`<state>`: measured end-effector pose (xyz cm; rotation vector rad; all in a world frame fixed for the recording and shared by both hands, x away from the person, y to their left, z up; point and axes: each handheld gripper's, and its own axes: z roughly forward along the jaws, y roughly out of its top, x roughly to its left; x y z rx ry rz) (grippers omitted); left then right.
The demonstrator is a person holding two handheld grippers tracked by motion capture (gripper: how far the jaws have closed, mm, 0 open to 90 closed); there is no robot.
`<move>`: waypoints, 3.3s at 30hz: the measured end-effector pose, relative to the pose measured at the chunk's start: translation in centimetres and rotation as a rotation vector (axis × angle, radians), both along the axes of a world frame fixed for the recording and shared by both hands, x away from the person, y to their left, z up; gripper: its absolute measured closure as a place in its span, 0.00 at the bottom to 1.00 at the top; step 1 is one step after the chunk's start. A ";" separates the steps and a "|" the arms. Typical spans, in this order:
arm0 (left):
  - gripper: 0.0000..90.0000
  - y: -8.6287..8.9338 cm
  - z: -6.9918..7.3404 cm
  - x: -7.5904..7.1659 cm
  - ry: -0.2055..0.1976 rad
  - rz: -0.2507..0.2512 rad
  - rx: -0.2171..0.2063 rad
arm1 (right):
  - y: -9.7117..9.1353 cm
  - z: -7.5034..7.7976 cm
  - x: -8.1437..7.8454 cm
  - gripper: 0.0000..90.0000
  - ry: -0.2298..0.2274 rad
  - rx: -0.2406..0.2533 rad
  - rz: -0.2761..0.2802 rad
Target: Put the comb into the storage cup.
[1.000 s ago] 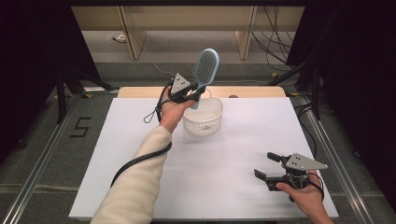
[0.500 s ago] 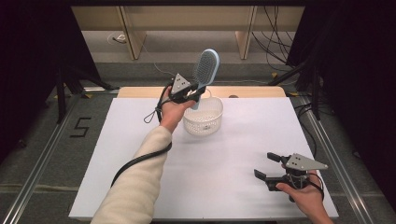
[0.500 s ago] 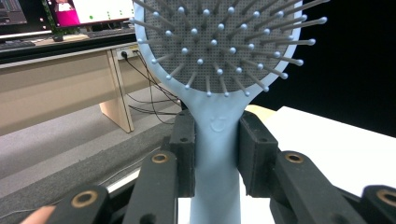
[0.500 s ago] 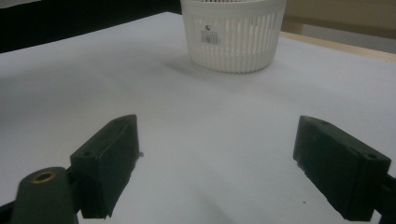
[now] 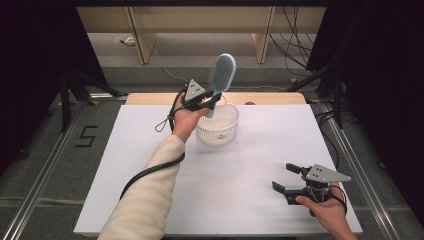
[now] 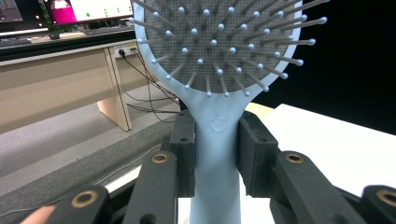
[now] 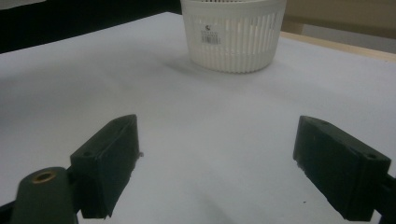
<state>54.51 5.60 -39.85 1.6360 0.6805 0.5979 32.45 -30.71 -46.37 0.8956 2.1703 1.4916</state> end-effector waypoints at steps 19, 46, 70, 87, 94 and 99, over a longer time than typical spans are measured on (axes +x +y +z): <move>0.77 0.0 -0.8 0.1 0.013 0.001 0.012 | 0.0 0.0 0.0 0.17 0.004 -0.001 0.000; 0.77 0.0 -1.3 0.1 0.029 -0.011 0.022 | 0.0 0.0 0.0 0.17 0.005 -0.001 0.001; 0.77 -0.2 -1.7 0.2 0.039 -0.015 0.032 | 0.0 0.0 0.0 0.17 0.006 -0.003 0.003; 0.77 -0.2 -2.1 0.2 0.046 -0.015 0.037 | 0.0 0.0 0.0 0.17 0.004 -0.002 0.002; 0.77 -0.2 -2.1 0.3 0.047 -0.016 0.040 | 0.0 0.0 0.0 0.17 0.005 0.000 0.001; 0.77 -0.2 -2.1 0.3 0.047 -0.017 0.039 | 0.0 0.0 0.0 0.17 0.004 -0.002 0.002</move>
